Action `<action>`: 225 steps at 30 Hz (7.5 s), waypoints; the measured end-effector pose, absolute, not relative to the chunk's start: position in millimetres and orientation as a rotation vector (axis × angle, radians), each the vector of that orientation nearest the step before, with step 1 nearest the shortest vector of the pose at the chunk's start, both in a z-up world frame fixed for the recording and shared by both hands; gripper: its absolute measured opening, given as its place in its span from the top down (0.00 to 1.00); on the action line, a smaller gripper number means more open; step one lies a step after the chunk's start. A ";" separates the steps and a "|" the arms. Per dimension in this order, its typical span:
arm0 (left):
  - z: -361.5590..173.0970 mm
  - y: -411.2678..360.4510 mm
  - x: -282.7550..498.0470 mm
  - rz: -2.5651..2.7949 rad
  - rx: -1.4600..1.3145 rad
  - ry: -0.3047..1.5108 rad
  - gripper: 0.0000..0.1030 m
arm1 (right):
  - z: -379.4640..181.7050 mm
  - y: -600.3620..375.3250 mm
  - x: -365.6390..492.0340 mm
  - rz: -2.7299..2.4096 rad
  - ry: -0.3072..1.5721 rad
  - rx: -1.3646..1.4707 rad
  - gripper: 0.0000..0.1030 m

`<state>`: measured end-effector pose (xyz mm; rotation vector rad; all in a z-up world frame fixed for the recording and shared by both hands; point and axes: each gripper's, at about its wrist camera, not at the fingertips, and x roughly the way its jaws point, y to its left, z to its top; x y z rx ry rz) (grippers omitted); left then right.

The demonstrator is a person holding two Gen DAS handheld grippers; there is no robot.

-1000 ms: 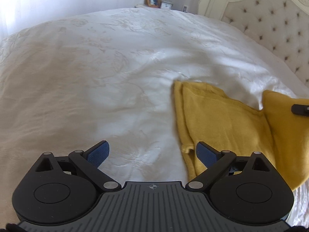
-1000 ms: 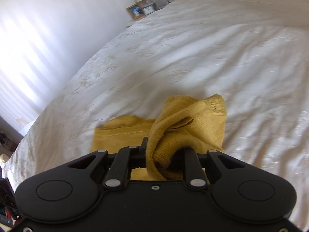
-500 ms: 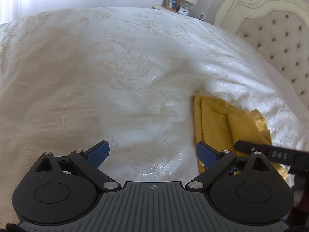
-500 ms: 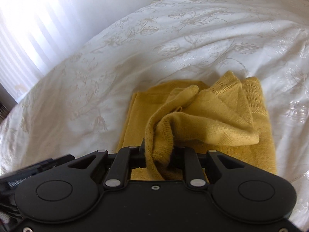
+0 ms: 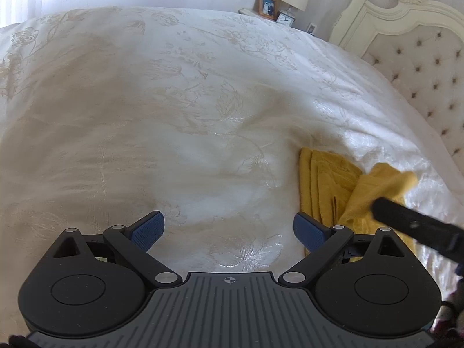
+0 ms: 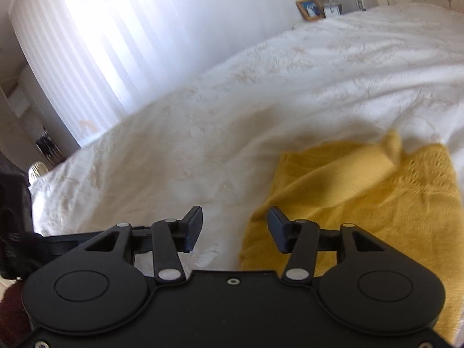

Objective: Fold small clothes

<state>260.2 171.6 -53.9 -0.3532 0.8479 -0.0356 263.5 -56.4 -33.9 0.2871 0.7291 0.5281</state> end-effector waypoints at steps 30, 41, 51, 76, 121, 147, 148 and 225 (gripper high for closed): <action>-61.0 153.1 260.7 -0.126 -0.307 0.869 0.06 | -76.2 -20.0 144.6 0.612 0.594 -0.445 0.47; -61.0 151.5 259.1 -0.146 -0.327 0.861 0.06 | -68.9 -26.5 171.2 0.574 0.660 -0.065 0.88; -60.7 112.0 247.8 -0.278 -0.250 0.850 0.06 | -65.2 -44.4 139.3 0.641 0.626 -0.114 0.40; -86.6 93.1 245.2 -0.448 -0.313 0.990 0.06 | -118.5 -228.5 278.7 0.455 0.805 0.582 0.01; -52.4 72.6 138.3 -0.692 -0.583 1.014 0.86 | -46.9 -226.3 194.7 0.474 0.878 0.624 0.61; -23.4 29.5 41.5 -0.394 0.027 0.728 0.77 | -50.0 -224.4 37.5 0.302 0.625 0.230 0.69; -26.8 24.6 51.4 -0.388 0.015 0.718 0.77 | -51.0 -218.3 38.3 0.318 0.629 0.202 0.69; -19.6 -2.5 6.5 -0.056 0.112 0.835 0.01 | -43.6 -236.8 -51.3 0.206 0.790 0.381 0.01</action>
